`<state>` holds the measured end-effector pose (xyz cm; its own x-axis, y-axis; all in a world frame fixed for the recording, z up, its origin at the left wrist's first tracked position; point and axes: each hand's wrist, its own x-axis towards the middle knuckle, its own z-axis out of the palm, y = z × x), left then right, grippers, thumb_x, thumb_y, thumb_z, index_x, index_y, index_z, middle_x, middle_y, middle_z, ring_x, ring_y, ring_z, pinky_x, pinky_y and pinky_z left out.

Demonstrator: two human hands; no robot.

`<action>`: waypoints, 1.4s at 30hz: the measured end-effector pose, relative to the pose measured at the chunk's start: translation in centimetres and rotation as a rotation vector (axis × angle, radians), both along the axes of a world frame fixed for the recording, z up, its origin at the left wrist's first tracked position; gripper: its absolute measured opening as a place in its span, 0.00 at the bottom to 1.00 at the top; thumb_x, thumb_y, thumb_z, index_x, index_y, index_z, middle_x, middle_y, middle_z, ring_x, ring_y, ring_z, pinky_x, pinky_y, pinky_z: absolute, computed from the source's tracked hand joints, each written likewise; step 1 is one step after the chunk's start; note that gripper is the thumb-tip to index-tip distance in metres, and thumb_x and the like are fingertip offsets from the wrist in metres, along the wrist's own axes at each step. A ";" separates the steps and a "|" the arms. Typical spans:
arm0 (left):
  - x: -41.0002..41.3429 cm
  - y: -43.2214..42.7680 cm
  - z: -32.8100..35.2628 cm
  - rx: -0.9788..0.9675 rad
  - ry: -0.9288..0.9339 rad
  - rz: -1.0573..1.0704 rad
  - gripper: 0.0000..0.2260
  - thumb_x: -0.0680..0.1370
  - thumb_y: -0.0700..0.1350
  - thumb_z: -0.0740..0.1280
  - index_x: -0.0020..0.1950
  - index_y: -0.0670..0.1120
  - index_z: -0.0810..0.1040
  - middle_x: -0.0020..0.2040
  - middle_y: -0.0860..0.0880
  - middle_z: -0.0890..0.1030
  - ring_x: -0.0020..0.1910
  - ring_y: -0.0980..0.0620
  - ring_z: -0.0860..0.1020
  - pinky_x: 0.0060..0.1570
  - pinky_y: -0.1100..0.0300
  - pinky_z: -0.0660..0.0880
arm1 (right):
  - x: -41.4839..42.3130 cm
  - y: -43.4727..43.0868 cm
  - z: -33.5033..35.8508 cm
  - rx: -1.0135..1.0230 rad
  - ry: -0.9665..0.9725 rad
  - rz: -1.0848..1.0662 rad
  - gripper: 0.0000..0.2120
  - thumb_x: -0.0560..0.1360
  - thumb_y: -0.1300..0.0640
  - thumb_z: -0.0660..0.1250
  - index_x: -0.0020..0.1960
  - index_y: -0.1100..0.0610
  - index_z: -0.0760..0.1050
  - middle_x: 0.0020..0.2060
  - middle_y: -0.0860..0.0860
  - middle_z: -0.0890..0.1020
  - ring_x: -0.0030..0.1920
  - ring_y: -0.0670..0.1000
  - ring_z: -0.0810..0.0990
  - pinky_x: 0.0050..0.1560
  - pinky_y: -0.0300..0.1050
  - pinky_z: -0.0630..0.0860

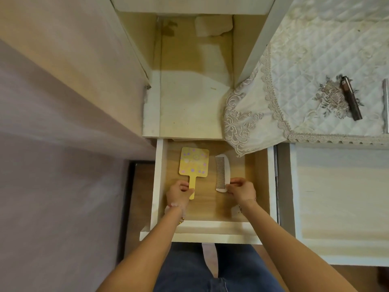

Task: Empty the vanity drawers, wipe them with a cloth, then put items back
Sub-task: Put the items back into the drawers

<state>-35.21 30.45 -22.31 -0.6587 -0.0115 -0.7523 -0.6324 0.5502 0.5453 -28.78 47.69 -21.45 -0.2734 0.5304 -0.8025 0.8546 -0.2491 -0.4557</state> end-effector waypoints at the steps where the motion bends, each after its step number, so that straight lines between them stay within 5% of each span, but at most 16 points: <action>1: 0.0 0.0 -0.1 -0.022 0.015 -0.037 0.07 0.71 0.37 0.71 0.44 0.45 0.76 0.41 0.47 0.79 0.41 0.50 0.77 0.43 0.54 0.77 | 0.0 -0.1 0.0 0.007 -0.005 0.007 0.08 0.69 0.66 0.71 0.45 0.55 0.77 0.43 0.54 0.83 0.45 0.53 0.82 0.53 0.49 0.79; 5: -0.1 0.1 -0.2 -0.145 0.074 -0.205 0.08 0.71 0.39 0.72 0.43 0.48 0.74 0.40 0.51 0.78 0.41 0.51 0.77 0.39 0.62 0.71 | -0.1 -0.3 0.1 0.070 -0.011 0.070 0.09 0.69 0.64 0.71 0.46 0.55 0.77 0.43 0.53 0.83 0.42 0.50 0.81 0.45 0.41 0.77; 11: -0.5 0.4 1.1 -0.173 0.130 -0.277 0.05 0.74 0.41 0.69 0.48 0.45 0.76 0.44 0.50 0.79 0.44 0.50 0.77 0.40 0.62 0.71 | -0.1 -0.2 1.6 0.171 -0.002 0.224 0.07 0.73 0.58 0.68 0.50 0.53 0.76 0.47 0.51 0.81 0.50 0.53 0.79 0.56 0.50 0.76; 15: -1.6 0.6 3.8 -0.090 0.257 -0.340 0.07 0.75 0.41 0.68 0.52 0.44 0.76 0.47 0.48 0.80 0.46 0.51 0.78 0.40 0.63 0.70 | -0.1 0.5 4.5 0.324 0.126 0.374 0.09 0.76 0.57 0.62 0.56 0.55 0.74 0.47 0.51 0.80 0.48 0.52 0.78 0.49 0.46 0.76; 20: -3.1 0.3 8.8 -0.107 0.553 -0.598 0.11 0.77 0.47 0.65 0.59 0.47 0.75 0.56 0.52 0.78 0.54 0.51 0.76 0.49 0.55 0.75 | 0.1 2.0 8.8 0.583 0.339 0.603 0.15 0.75 0.60 0.64 0.61 0.59 0.72 0.56 0.54 0.78 0.56 0.52 0.77 0.55 0.41 0.71; 24: -4.0 1.0 12.7 -0.162 0.830 -0.749 0.15 0.78 0.48 0.63 0.63 0.45 0.74 0.59 0.48 0.78 0.59 0.48 0.74 0.55 0.56 0.70 | 0.4 3.2 12.4 0.745 0.413 0.708 0.19 0.74 0.59 0.65 0.65 0.59 0.70 0.59 0.55 0.77 0.60 0.54 0.74 0.60 0.41 0.66; 31: -4.3 3.6 16.7 -0.179 1.183 -0.928 0.18 0.74 0.46 0.69 0.60 0.39 0.76 0.57 0.41 0.79 0.59 0.41 0.76 0.60 0.48 0.70 | 1.2 4.4 16.7 0.899 0.450 0.685 0.25 0.76 0.56 0.64 0.71 0.59 0.64 0.66 0.56 0.70 0.67 0.54 0.67 0.68 0.41 0.59; 42: -1.4 9.7 19.4 -0.025 1.245 -1.106 0.20 0.77 0.49 0.65 0.65 0.40 0.73 0.63 0.43 0.76 0.66 0.43 0.70 0.67 0.48 0.63 | 8.1 8.2 19.4 1.105 0.333 0.466 0.24 0.77 0.57 0.63 0.70 0.62 0.63 0.68 0.57 0.69 0.68 0.56 0.66 0.69 0.44 0.59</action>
